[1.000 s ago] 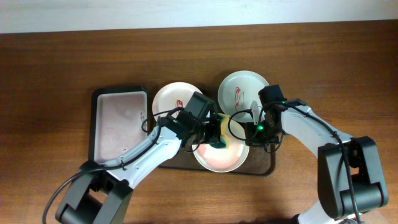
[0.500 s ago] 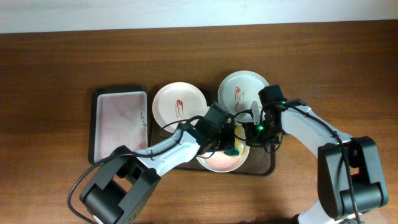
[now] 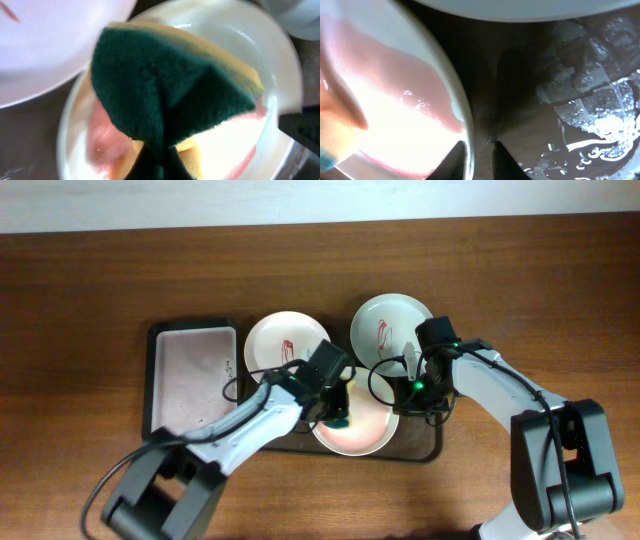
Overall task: Clean dirty plates on tray and stack at the side
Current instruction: 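Scrub the front plate with the sponge while right gripper holds it, then carry the front plate right with the right gripper and set it down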
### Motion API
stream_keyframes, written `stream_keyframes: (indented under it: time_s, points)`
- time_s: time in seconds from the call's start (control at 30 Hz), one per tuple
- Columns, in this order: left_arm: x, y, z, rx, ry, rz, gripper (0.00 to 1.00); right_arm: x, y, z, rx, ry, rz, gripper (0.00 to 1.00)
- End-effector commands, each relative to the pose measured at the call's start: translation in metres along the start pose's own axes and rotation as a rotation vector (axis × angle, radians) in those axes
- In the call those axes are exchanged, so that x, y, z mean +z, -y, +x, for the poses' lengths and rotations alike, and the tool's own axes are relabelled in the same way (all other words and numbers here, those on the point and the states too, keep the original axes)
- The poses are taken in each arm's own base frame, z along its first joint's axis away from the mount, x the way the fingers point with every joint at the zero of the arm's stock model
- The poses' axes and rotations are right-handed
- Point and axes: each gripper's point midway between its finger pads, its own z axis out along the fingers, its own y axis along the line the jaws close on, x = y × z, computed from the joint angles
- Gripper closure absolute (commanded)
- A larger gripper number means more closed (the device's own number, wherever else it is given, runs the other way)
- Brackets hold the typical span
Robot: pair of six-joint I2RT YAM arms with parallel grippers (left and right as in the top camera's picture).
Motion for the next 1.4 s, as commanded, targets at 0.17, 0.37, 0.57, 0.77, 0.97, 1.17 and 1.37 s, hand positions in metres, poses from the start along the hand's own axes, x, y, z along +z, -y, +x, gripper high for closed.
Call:
stream_keyframes:
  time_s: [0.17,0.37,0.57,0.77,0.97,1.17,1.37]
  points:
    - [-0.081,-0.023,-0.019,0.102,0.136,-0.034,1.0,0.008,0.002,0.01,0.0,-0.023,-0.001,0.74]
    - [-0.091,-0.072,-0.025,0.008,0.124,-0.158,1.0,0.012,-0.002,0.015,0.002,-0.033,-0.038,0.87]
    - [-0.097,-0.11,-0.028,0.041,0.082,-0.213,1.0,0.012,-0.006,0.017,0.005,-0.042,-0.062,0.96]
    - [-0.098,-0.114,-0.028,0.042,0.075,-0.219,1.0,0.0,-0.01,0.016,0.003,-0.037,-0.057,0.96]
    - [-0.098,-0.118,-0.026,0.08,0.061,-0.227,1.0,-0.058,-0.013,-0.007,-0.035,0.124,0.046,0.96]
    - [-0.099,-0.124,-0.03,0.075,0.068,-0.232,1.0,-0.109,0.006,-0.014,-0.027,0.281,0.238,0.96]
    - [-0.099,-0.122,-0.033,0.076,0.081,-0.226,1.0,-0.123,0.038,-0.004,0.076,0.293,0.422,0.96]
